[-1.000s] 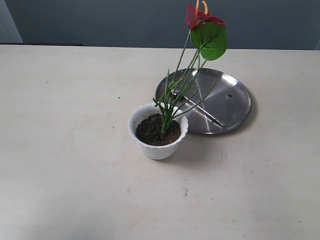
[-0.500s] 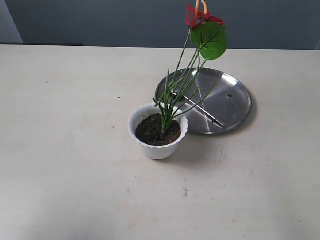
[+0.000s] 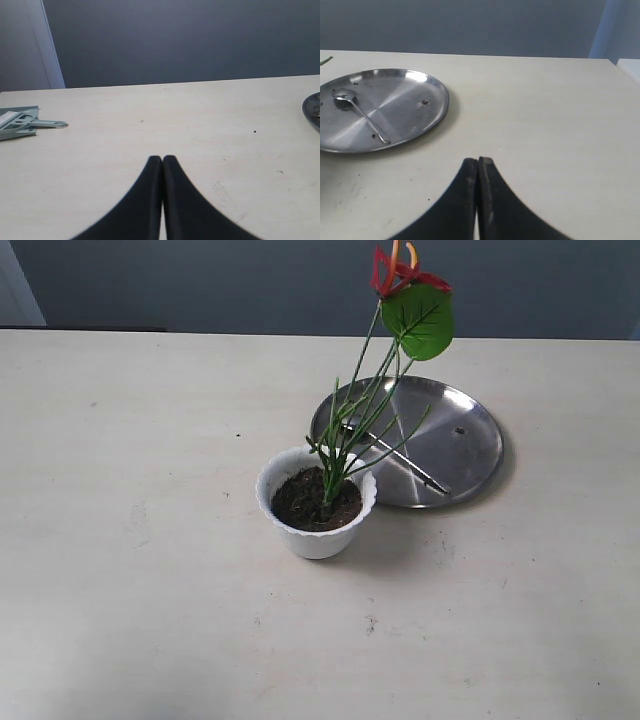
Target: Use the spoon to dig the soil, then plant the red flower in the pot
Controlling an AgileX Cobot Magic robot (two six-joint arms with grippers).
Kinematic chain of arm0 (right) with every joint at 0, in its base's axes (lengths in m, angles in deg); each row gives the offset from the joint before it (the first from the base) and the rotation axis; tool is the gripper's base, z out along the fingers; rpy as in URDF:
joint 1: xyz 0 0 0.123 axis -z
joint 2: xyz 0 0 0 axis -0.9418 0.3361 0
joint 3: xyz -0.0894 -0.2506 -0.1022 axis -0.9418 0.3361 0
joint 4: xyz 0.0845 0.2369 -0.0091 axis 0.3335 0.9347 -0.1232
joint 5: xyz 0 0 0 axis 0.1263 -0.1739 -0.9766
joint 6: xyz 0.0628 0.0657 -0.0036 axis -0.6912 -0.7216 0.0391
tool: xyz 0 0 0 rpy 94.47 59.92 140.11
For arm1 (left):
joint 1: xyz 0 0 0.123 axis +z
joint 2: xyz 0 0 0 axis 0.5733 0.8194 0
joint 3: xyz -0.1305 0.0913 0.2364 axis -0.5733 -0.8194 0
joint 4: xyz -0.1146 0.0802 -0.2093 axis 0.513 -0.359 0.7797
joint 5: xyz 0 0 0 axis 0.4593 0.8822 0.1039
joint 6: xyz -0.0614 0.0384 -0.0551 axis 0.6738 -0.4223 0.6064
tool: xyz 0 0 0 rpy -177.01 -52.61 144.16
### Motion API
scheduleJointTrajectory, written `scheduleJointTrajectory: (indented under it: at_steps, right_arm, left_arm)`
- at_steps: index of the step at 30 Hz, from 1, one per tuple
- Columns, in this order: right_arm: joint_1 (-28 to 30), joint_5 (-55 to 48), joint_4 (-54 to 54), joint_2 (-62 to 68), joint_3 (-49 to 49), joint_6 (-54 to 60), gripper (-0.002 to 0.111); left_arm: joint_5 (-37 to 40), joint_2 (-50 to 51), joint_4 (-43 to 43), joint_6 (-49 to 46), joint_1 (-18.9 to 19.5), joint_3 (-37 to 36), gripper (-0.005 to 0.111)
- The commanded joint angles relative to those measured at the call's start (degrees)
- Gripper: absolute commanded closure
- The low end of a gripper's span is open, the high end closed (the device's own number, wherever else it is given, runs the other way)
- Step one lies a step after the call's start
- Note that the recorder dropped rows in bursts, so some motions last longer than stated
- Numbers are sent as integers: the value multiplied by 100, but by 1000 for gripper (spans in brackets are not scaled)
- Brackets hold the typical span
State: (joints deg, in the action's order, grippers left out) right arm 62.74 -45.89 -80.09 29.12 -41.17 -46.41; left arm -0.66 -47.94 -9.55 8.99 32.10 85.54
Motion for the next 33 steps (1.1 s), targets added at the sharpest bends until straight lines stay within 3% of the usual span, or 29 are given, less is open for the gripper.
scheduleJointTrajectory:
  at_steps: [1,33]
  right_arm:
    - [26,115,-84,-31,29,-11,109]
    - [26,392,-31,-31,29,-11,109]
  left_arm:
    - [-7,-30,0,22,1,-2,106]
    - [-7,-30,0,22,1,-2,106]
